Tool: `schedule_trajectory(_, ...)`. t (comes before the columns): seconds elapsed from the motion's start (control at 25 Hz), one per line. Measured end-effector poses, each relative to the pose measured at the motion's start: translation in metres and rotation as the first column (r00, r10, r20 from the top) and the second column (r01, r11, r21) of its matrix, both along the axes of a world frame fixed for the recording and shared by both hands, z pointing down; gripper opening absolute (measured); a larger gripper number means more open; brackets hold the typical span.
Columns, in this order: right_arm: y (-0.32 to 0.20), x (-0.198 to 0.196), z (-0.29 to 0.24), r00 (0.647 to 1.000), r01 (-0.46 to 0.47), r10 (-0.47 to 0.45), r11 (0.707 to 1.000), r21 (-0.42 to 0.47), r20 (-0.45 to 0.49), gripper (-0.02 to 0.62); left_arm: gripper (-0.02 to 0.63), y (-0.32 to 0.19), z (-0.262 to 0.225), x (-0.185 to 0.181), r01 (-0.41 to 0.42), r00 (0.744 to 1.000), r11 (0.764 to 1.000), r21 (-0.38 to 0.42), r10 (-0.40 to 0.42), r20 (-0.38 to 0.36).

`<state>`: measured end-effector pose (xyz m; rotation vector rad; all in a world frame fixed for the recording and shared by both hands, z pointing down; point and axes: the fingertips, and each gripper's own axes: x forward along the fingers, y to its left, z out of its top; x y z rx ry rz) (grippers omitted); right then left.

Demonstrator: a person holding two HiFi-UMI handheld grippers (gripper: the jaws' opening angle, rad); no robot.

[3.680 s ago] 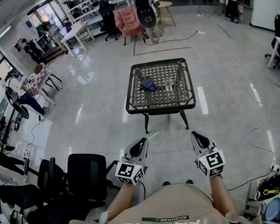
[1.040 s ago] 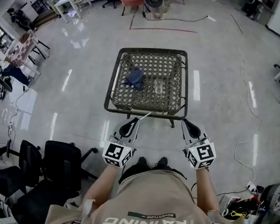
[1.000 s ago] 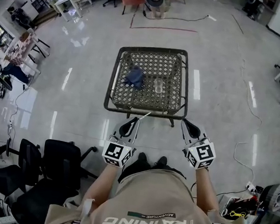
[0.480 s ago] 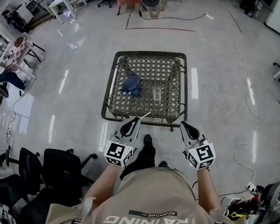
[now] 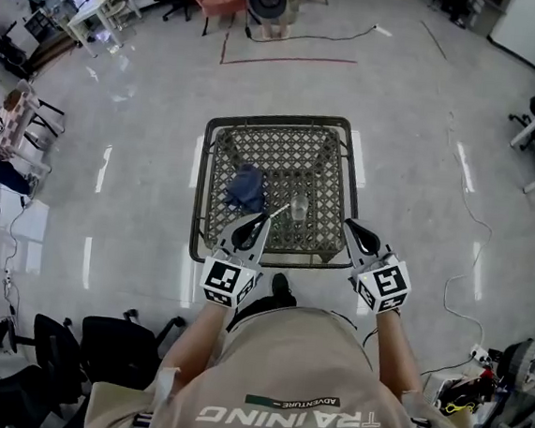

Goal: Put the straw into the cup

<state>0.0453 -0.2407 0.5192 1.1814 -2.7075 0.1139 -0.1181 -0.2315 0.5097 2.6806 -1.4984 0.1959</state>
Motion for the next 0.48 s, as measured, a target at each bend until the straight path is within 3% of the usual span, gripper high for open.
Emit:
schedule_trajectory(0.2,-0.028,-0.012,0.005,0.999,-0.052,0.052,0.999,-0.012,0.0,0.017,0.035,-0.035,0.012,-0.004,-0.065,0.998,0.997,-0.03,0.066,0.012)
schedule_trajectory(0.48,-0.046,-0.003,0.028,0.997,-0.052,0.048,0.997,-0.057,-0.059,0.017,0.035,-0.064,0.031,0.009,-0.09,0.996,0.992,-0.088,0.092,0.021)
